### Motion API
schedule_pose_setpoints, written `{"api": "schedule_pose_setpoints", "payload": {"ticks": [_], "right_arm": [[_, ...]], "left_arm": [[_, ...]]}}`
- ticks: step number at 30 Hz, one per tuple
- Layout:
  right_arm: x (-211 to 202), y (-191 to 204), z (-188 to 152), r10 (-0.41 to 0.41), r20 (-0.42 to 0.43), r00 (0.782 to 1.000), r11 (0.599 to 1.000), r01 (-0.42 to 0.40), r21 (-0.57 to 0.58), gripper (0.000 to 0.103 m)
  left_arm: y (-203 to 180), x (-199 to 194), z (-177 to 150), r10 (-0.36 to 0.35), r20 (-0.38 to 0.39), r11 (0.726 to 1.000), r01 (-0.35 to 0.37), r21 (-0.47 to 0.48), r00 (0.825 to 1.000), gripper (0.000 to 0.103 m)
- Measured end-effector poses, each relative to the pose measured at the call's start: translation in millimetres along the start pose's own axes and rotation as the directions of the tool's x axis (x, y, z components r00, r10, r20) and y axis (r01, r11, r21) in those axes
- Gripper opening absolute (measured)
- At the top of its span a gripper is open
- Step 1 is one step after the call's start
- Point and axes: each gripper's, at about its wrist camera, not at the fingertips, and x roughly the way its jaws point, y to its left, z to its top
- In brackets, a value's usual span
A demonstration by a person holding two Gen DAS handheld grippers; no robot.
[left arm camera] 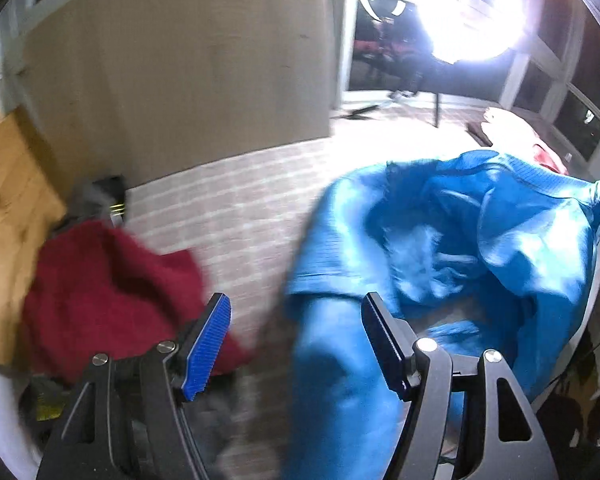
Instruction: Fold clothes
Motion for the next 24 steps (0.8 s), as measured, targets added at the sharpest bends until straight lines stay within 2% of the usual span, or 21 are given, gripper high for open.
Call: {"api": "schedule_pose_setpoints", "payload": {"ticks": [1,3,5,7,10,12,14,16,19,22,24], "right_arm": [[2,-6,2,0.027,0.003,1.0,1.0,-0.027,0.002,0.004],[6,-15,6,0.094,0.013,0.995,0.996,-0.094,-0.001,0.025],[9,-24,10,0.16,0.023,0.987,0.987,-0.16,-0.005,0.033],[8,-26,15,0.219,0.043,0.975,0.975,-0.218,-0.039,0.033],[-4,-15,27,0.29,0.086,0.953,0.949,-0.274,-0.159,0.033],[-12,-3,37,0.322,0.102,0.941,0.923,-0.287,-0.256,0.036],[-18,4,43,0.34,0.104,0.935,0.883,-0.279,-0.377,0.038],[-20,1,44,0.386,0.074,0.919,0.825,-0.309,-0.472,0.039],[-7,-15,42,0.425,0.0,0.905,0.78,-0.366,-0.507,0.042],[12,-36,25,0.406,-0.052,0.912,0.775,-0.374,-0.51,0.043],[26,-53,12,0.398,-0.084,0.914,0.779,-0.385,-0.495,0.043]], "left_arm": [[-14,5,3,-0.01,-0.006,1.0,0.01,0.008,1.0,0.066],[-38,16,8,-0.03,-0.025,1.0,0.03,-0.005,0.999,0.066],[-64,26,12,-0.055,-0.047,0.998,0.053,-0.03,0.997,0.066],[-85,34,14,-0.051,-0.062,0.998,0.048,-0.043,0.997,0.066],[-111,41,13,-0.025,-0.078,0.998,0.02,-0.064,0.997,0.066],[-119,42,8,-0.026,-0.084,0.994,0.016,-0.112,0.996,0.066],[-125,43,3,-0.039,-0.089,0.984,0.022,-0.177,0.995,0.066],[-131,45,-2,-0.099,-0.098,0.966,0.072,-0.25,0.99,0.069],[-162,53,-3,-0.113,-0.123,0.963,0.078,-0.258,0.986,0.07],[-200,53,3,-0.155,-0.131,0.967,0.122,-0.224,0.979,0.07],[-238,51,9,-0.215,-0.13,0.967,0.193,-0.169,0.968,0.074]]}}
